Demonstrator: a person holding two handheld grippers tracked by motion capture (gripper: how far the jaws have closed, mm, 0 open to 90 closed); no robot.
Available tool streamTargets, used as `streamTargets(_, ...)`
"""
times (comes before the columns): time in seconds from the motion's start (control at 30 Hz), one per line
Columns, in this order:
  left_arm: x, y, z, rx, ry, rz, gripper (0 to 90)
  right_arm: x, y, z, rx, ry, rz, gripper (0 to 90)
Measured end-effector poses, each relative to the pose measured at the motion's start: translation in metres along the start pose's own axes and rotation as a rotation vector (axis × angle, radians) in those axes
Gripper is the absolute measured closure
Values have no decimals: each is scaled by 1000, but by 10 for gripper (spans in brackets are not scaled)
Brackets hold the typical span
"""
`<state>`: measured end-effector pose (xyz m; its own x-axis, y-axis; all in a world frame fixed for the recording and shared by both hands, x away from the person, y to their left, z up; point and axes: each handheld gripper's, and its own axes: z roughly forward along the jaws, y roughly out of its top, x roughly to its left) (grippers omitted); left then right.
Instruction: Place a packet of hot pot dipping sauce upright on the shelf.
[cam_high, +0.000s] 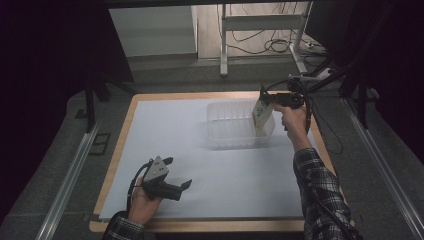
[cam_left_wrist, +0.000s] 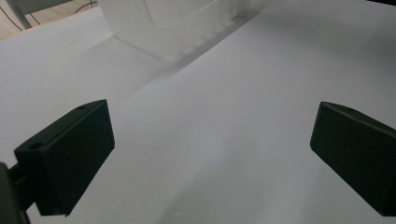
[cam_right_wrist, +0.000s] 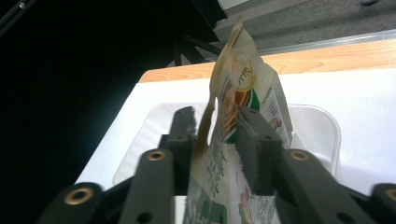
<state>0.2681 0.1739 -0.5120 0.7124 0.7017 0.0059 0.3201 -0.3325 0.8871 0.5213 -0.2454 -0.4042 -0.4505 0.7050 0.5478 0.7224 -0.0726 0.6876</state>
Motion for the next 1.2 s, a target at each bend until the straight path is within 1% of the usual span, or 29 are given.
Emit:
streamTargets(0.03,0,0,0,-2,0,0,0,0,-1,0,2,-2,-7,597)
streamTargets(0.07,0,0,-1,-4,-1,-1,0,0,-1,0,5,-4,-11,578)
streamTargets(0.3,0,0,0,-1,-6,-2,0,3,-2,-2,14,-8,-38,469)
streamTargets(0.33,0,0,0,-1,-6,-2,0,3,-2,-2,14,-8,-38,469)
streamTargets(0.4,0,0,0,0,-6,0,0,5,-2,-3,14,-11,-56,430)
streamTargets(0.53,0,0,0,0,-6,2,0,8,-2,-4,22,-18,-79,398)
streamTargets(1.0,-1,0,1,2,-10,10,0,19,-2,-13,18,-43,-157,319)
streamTargets(1.2,-2,0,2,5,-11,14,0,24,-4,-18,15,-41,-188,280)
